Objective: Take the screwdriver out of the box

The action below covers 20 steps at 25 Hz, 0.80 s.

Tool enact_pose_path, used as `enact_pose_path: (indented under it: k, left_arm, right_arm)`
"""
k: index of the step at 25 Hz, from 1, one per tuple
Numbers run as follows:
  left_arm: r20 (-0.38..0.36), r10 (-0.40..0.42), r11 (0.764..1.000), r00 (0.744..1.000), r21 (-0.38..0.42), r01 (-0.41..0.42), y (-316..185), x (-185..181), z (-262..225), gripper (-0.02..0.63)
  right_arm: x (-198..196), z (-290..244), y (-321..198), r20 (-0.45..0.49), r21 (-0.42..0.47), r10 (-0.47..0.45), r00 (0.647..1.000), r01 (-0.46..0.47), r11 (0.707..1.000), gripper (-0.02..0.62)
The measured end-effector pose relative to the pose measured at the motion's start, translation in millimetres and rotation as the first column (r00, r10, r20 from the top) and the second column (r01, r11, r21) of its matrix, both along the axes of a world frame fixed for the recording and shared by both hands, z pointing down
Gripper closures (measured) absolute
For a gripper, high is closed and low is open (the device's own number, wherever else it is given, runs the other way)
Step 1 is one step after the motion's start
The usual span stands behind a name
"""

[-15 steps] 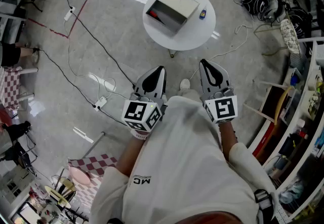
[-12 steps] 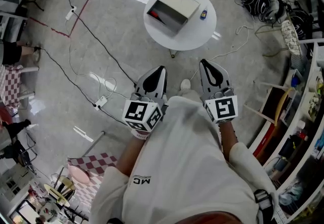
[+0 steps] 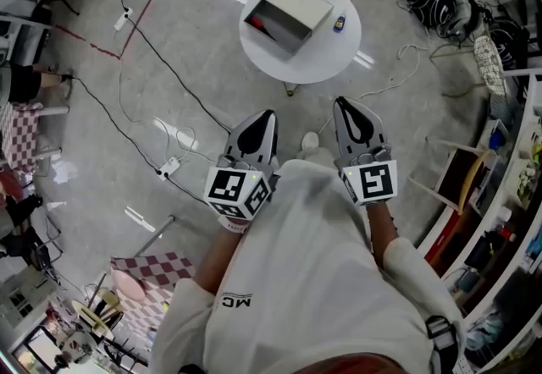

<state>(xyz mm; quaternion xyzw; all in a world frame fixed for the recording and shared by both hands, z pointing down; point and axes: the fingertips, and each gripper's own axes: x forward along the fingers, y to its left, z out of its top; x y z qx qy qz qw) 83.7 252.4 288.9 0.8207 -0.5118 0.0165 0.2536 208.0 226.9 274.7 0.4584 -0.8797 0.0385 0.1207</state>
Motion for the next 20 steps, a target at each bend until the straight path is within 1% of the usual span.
enact_pose_path:
  k: [5,11,16,20]
  left_arm:
    - [0.016,-0.015,1.0,1.0,-0.008,0.016,-6.7,16.6,3.6,0.595]
    - [0.026,-0.055,0.998,0.998,-0.029,0.055,-12.1,33.0,14.5,0.595]
    - [0.016,-0.064,0.997,0.998,-0.047,0.065,-30.8,32.9,21.3,0.595]
    - [0.0,-0.058,0.997,0.998,-0.052,0.058,-62.3,16.1,25.3,0.595]
  right_arm:
    - [23.9,2.0,-8.3,0.014,0.001,-0.001,1.0,0.001,1.0,0.523]
    - [41.7,14.1,-22.9,0.011,-0.012,-0.041,0.999,0.041,0.999,0.523]
    - [32.1,19.2,-45.1,0.01,-0.028,-0.071,0.997,0.071,0.997,0.523]
    - [10.9,22.1,-75.3,-0.004,-0.04,-0.072,0.997,0.072,0.997,0.523]
